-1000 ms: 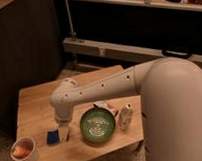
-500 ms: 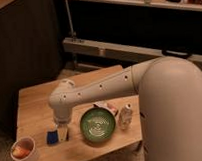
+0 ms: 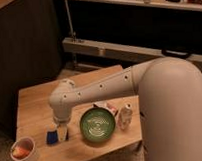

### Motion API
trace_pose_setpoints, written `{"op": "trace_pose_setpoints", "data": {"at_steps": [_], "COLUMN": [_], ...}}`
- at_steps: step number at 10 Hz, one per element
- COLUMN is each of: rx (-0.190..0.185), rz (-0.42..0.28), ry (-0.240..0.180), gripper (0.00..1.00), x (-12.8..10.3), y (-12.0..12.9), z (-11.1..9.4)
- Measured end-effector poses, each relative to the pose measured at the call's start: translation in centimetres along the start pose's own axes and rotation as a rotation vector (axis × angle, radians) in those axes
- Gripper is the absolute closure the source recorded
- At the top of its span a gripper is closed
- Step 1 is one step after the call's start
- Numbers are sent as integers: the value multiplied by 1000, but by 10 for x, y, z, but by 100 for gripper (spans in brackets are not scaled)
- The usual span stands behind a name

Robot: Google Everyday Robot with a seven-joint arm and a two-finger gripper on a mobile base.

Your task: Place the white sponge in the ceramic bowl

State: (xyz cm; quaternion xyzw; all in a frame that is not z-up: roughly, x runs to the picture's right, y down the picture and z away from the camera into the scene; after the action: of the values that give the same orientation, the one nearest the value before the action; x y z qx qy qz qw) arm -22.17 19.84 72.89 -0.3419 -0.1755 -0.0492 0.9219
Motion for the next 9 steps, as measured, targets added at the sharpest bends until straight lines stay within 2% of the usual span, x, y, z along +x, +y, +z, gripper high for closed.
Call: {"op": "trace_pose_setpoints", "data": {"at_steps": [1, 3, 6, 9], "rx": [-1, -3, 11, 35], "rz": [-40, -101, -141, -142], "ry": [-10, 5, 68, 117], "gripper": [20, 20, 20, 20], "x": [-12, -34, -33, -22], "y": [-7, -16, -10, 2], "z": [5, 18, 21, 19]}}
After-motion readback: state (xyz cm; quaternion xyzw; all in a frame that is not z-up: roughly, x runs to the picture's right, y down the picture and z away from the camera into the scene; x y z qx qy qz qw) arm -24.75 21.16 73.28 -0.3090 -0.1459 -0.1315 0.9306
